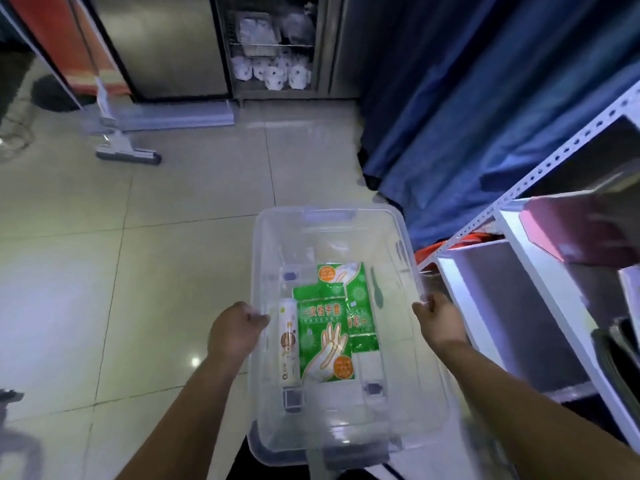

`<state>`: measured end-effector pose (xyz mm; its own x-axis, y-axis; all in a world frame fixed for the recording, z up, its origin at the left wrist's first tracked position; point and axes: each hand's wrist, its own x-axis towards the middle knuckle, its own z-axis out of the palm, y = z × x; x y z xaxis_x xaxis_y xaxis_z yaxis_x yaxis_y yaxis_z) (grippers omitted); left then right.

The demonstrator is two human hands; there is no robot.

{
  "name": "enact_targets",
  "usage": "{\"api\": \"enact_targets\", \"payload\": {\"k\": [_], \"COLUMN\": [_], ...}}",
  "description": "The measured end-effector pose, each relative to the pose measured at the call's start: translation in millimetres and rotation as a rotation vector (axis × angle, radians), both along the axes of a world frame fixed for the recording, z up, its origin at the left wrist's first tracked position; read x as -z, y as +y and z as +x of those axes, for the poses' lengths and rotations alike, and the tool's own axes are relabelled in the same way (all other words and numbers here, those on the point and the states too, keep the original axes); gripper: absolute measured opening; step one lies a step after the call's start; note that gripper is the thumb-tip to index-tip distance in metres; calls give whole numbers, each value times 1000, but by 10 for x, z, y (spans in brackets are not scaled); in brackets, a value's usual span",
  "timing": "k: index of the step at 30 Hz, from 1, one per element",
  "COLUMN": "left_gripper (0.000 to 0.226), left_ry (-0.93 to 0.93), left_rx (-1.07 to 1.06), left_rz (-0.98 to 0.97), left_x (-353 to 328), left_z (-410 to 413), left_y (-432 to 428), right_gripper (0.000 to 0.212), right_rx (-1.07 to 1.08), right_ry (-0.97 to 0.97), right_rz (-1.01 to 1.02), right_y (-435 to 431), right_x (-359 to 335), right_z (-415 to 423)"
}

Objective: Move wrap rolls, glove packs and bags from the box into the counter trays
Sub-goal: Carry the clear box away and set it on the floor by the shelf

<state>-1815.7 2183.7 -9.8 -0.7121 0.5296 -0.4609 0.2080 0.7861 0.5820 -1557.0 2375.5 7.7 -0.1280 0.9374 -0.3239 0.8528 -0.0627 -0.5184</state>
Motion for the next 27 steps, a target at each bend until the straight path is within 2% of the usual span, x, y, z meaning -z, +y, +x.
{"api": "enact_targets", "payload": {"k": [4,9,17,22,27], "left_gripper": [21,14,15,17,20], "left_ry": [-46,-49,-40,-54,-104], "left_rx": [131,273,326,305,232], "left_rz": [-102,-202,-281,-344,-325], "left_x": [315,813,2298,3297,4119], "left_z": [-374,-494,-262,-24,277], "left_y": [652,1346,2108,2438,2654], "right_gripper": [26,27,31,33,34], "right_rx": [122,231,250,234,194], "right_ry": [-29,-61,-67,-62,-100], "right_rz": [-41,-111,-208,-236,-213], "right_y": [338,776,1552,1967,2322], "right_x": [263,808,2285,3318,4170], "right_z": [-153,-156,57,220,411]}}
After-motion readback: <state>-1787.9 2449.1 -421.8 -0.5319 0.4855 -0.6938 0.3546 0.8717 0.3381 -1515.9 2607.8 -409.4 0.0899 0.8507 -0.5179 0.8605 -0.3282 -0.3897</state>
